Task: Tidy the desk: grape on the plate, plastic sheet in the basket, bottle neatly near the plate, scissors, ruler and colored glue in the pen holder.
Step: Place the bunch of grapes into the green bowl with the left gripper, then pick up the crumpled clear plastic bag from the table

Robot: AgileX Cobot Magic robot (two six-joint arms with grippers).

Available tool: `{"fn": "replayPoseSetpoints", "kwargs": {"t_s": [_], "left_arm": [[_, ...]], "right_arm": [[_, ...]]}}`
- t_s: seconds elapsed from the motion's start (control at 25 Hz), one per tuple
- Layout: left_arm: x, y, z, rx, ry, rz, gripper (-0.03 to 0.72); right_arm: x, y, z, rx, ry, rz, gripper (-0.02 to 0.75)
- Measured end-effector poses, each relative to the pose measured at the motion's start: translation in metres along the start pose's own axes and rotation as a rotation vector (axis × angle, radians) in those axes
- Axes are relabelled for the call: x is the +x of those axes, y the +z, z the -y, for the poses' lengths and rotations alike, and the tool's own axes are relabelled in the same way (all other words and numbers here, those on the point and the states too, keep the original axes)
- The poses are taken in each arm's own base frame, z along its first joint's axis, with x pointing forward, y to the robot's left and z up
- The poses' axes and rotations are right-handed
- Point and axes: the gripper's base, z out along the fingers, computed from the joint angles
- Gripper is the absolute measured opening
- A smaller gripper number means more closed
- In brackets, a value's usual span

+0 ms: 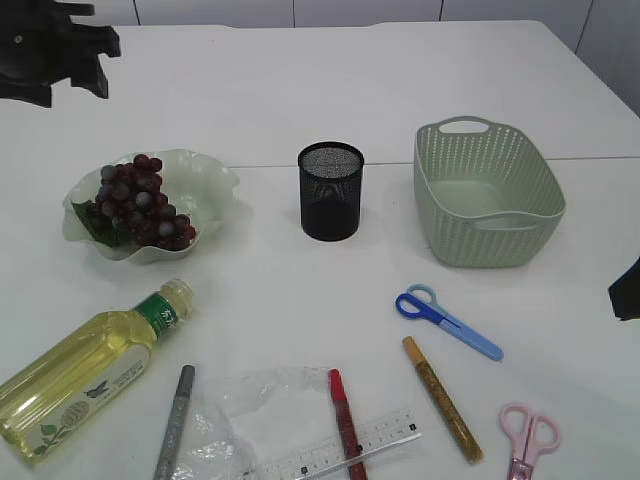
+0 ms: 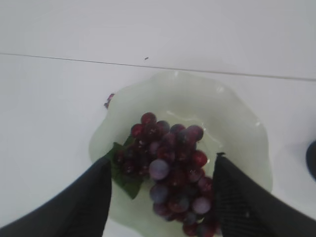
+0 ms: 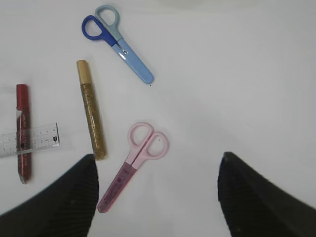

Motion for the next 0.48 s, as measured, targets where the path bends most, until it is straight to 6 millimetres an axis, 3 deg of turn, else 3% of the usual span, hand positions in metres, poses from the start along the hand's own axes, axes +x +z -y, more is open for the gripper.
{"fn": "replayPoseSetpoints", "kwargs": {"t_s": [0.24, 0.48], "left_arm": [[0.008, -0.039, -0.009, -0.033, 0.296, -0.152, 0.475], [0.035, -0.043, -0.009, 0.042, 0.354, -0.394, 0.413]], "right_arm": [[0.0, -0.003, -0.009, -0.102, -0.068, 0.016, 0.543], [0.001, -0.006, -0.019, -0.204, -0.074, 0.001, 0.533]]}}
